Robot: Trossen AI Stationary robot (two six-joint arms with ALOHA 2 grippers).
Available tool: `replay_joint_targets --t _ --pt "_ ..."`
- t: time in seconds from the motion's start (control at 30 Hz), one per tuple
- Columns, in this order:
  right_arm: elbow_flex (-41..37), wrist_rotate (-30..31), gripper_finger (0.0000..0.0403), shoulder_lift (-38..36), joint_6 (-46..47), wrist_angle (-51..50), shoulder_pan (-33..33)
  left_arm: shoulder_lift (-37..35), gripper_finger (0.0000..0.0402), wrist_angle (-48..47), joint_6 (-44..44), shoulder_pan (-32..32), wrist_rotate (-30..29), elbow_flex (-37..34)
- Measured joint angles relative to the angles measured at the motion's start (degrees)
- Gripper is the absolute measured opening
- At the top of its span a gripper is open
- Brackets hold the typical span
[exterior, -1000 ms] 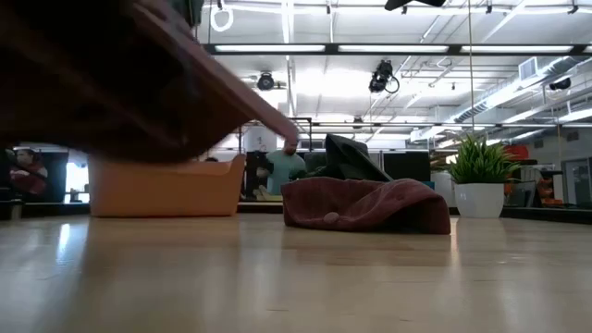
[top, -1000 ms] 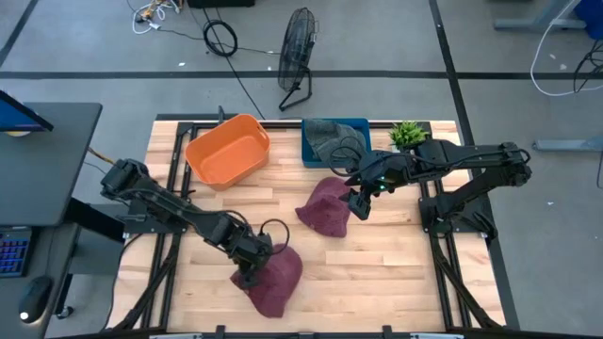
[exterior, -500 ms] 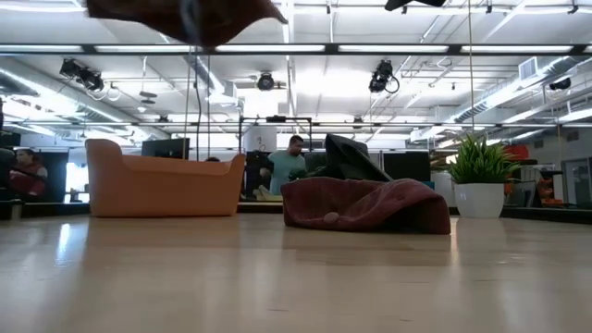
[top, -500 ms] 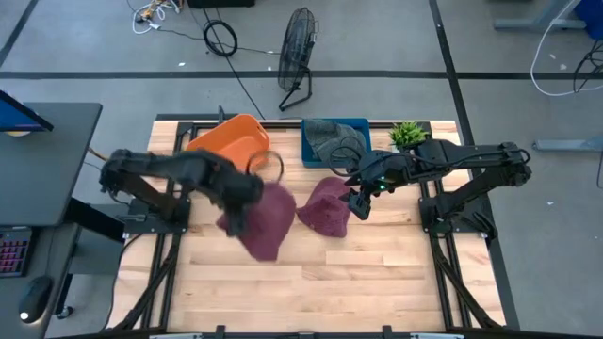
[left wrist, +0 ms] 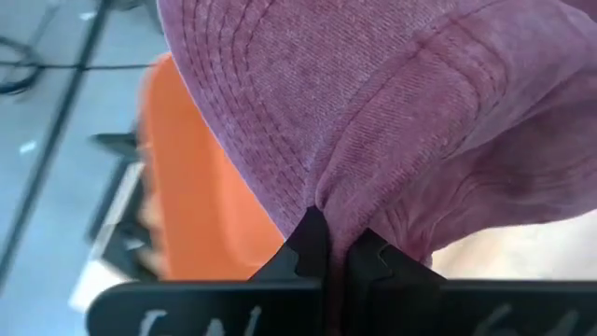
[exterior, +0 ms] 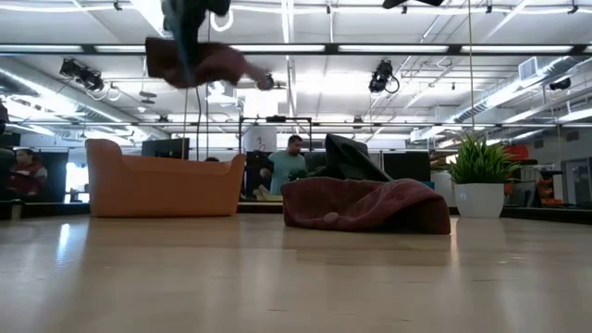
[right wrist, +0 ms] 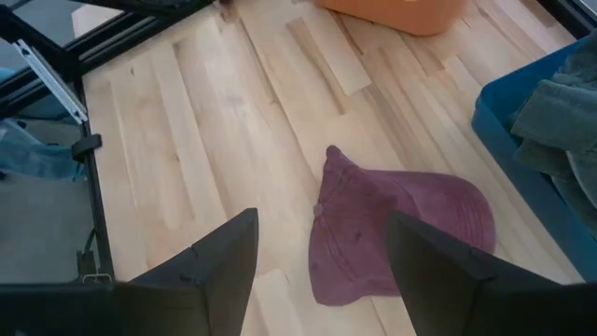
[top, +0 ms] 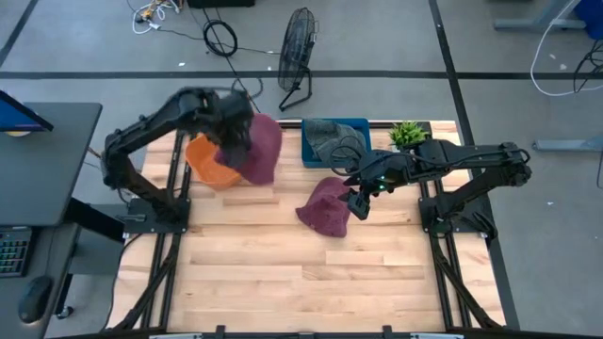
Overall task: Pick & Place hat
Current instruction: Put the bottom red cap into the orange bin
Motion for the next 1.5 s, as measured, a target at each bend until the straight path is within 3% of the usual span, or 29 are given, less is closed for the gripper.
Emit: replay_joint_targets --t 0.2,0.4,0.6,0.73,1.23,1.37,1.5 --pt "0.0 0.0 0.0235 0.0 0.0 0.7 0.0 3.4 0.0005 0.0 10.2 11.1 -1.9 0.0" --pt "0.0 0.0 0.0235 0.0 0.0 0.7 0.0 8.7 0.0005 0.0 21.0 18.2 -4.0 0.0" --pt "0.0 0.0 0.0235 0.0 0.0 0.7 0.0 14.0 0.0005 -0.1 30.4 19.5 -17.5 0.0" --pt "0.0 0.0 0.0235 0.0 0.0 0.7 0.0 16.5 0.0005 -0.1 35.3 19.3 -17.6 0.0" --pt "0.0 0.1 0.0235 0.0 -1.5 0.7 0.0 18.6 0.0005 -0.1 33.0 14.8 -6.5 -0.1" --pt "0.0 0.1 0.0235 0.0 -1.7 0.7 0.0 18.6 0.0005 -0.1 32.9 15.3 -6.1 -0.1" --pt "0.0 0.1 0.0235 0.0 -1.7 0.7 0.0 18.5 0.0004 0.0 33.2 16.4 -6.1 -4.5"
